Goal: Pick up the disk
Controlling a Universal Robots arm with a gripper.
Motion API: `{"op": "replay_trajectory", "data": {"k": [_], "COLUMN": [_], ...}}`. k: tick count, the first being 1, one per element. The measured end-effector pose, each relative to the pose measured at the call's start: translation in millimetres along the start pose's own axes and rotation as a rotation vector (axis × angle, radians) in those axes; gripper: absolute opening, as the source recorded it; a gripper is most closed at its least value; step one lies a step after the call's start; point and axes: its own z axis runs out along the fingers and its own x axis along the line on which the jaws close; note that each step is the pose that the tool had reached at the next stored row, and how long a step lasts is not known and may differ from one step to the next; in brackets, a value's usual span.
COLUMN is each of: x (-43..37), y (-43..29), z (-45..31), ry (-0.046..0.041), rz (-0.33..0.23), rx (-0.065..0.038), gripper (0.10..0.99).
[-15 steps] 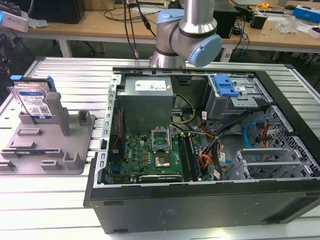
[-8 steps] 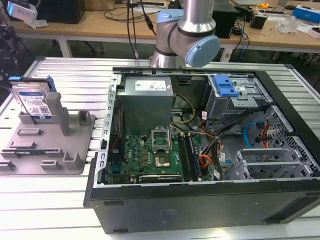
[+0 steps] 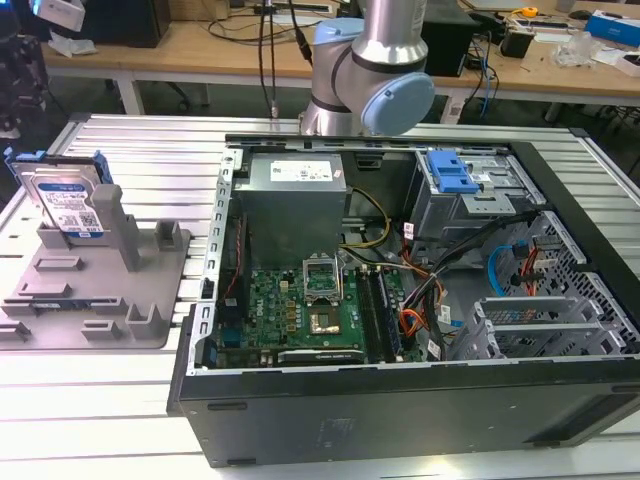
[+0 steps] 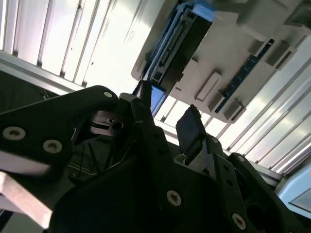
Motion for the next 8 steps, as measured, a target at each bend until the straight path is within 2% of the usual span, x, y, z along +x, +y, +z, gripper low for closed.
{"op": "replay_trajectory", "data": {"k": [1,2,8], "x": [0.3,0.2,0.2], "y": [7.3,8.5,8.7], "z": [0.7,0.8,0.8], "ry": [0.0,-0.0001,0.0002], "rz": [0.0,0.0,0.0], "rx": [0.0,0.0,0.0], "gripper": [0.482,0.482,0.482]}}
